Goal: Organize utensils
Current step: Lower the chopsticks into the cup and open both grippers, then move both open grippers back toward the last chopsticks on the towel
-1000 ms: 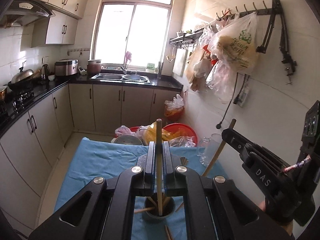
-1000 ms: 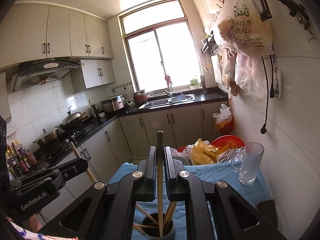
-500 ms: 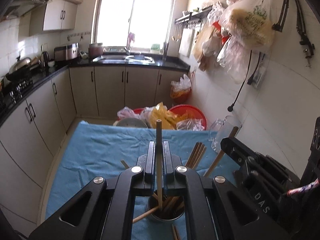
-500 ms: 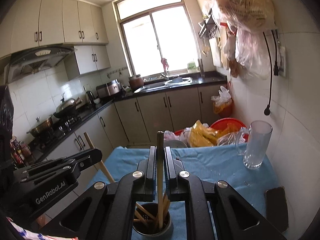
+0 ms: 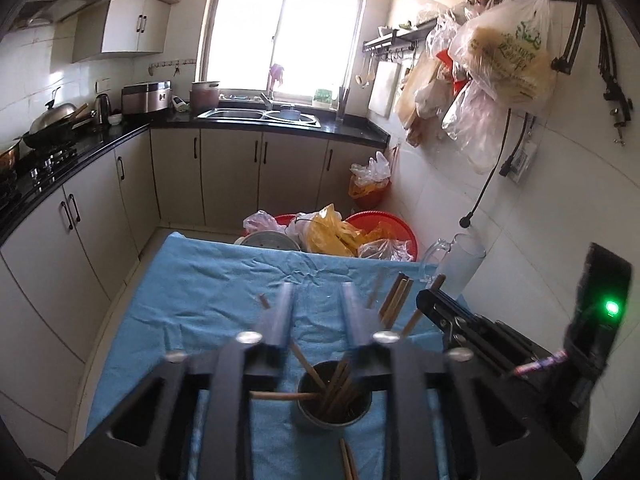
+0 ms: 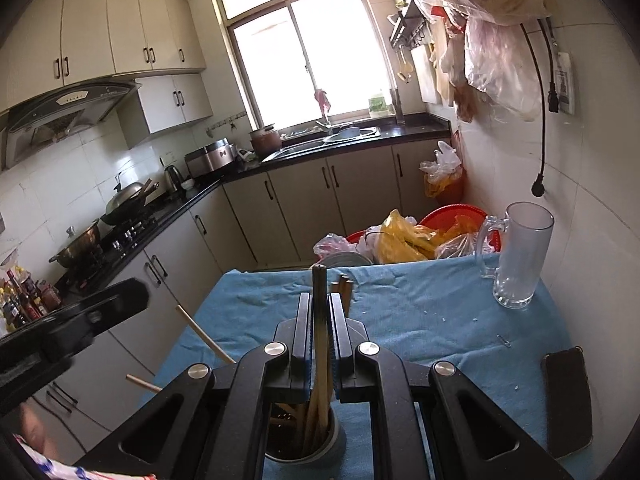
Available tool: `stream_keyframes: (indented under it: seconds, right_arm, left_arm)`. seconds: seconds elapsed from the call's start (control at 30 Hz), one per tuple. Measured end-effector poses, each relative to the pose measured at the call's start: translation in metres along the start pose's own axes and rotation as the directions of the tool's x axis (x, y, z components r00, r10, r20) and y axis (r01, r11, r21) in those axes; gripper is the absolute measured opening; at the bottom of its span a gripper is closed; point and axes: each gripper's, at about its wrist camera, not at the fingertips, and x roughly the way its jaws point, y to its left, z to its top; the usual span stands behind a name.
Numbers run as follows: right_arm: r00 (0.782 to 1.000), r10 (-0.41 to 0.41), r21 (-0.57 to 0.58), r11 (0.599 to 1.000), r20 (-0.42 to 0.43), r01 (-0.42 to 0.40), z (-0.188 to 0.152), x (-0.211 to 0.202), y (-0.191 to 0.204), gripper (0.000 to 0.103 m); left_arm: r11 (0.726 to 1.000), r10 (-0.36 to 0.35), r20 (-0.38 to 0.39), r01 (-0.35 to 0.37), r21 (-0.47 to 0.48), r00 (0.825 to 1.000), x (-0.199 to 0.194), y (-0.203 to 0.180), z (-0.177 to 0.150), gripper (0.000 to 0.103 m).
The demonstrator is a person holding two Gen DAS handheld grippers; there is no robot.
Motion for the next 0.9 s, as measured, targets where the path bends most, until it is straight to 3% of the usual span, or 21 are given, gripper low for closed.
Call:
stream_keyframes:
  seconds: [0.03,0.1,0.17,0.33,0.43,0.57,0.6,0.7,0.9]
  right_arm:
    - [1.0,-0.003,0.0,1.0,0.001,0.003,0.0,-0.001,0.0,0.01]
    - [1.0,-0.015,0.001,1.0,0.009,0.015,0.001,-0.005,-0.002,0.026]
    - [1.0,-0.017,0.008,1.0,0.021,0.017,0.002,-0.011,-0.003,0.034]
    - [0.999,-0.021,0.011,1.0,0.046,0.02,0.002,-0.031,-0.002,0.036]
    - [0.998,-0.024,0.014,1.0,0.057,0.023,-0.004,-0.047,-0.004,0.041]
    - [0.998,-0.038,0.017,0.999,0.052,0.037,-0.023,-0.062,-0.011,0.047]
    - [0.998,-0.049,0.015,0.999,0.049,0.048,-0.03,-0.064,-0.013,0.047]
    - [0.997,-0.074,0.016,0.997,0.024,0.074,-0.055,-0.069,-0.02,0.049]
    - [0.995,-0.088,0.089,0.992,-0.048,0.092,-0.108,-0.077,-0.037,0.053]
  left_arm:
    - [1.0,-0.002,0.012,0.002,-0.01,1.0,-0.007,0.001,-0.002,0.032]
    - [1.0,-0.004,0.025,0.004,-0.012,1.0,-0.016,0.002,-0.003,0.032]
    - [1.0,-0.005,0.039,0.005,-0.011,0.999,-0.027,0.003,-0.005,0.033]
    - [1.0,-0.004,0.085,0.004,-0.007,0.996,-0.062,0.005,-0.017,0.038]
    - [1.0,0.01,0.121,-0.011,0.006,0.993,-0.085,0.005,-0.028,0.047]
    - [0.998,0.063,0.187,-0.067,0.019,0.98,-0.118,0.004,-0.056,0.07]
    - [0.997,0.073,0.196,-0.079,0.022,0.978,-0.125,0.005,-0.064,0.071]
    - [0.994,0.098,0.183,-0.107,0.039,0.978,-0.134,0.005,-0.085,0.076]
    - [0.986,0.152,0.067,-0.156,0.061,0.986,-0.127,0.009,-0.134,0.076]
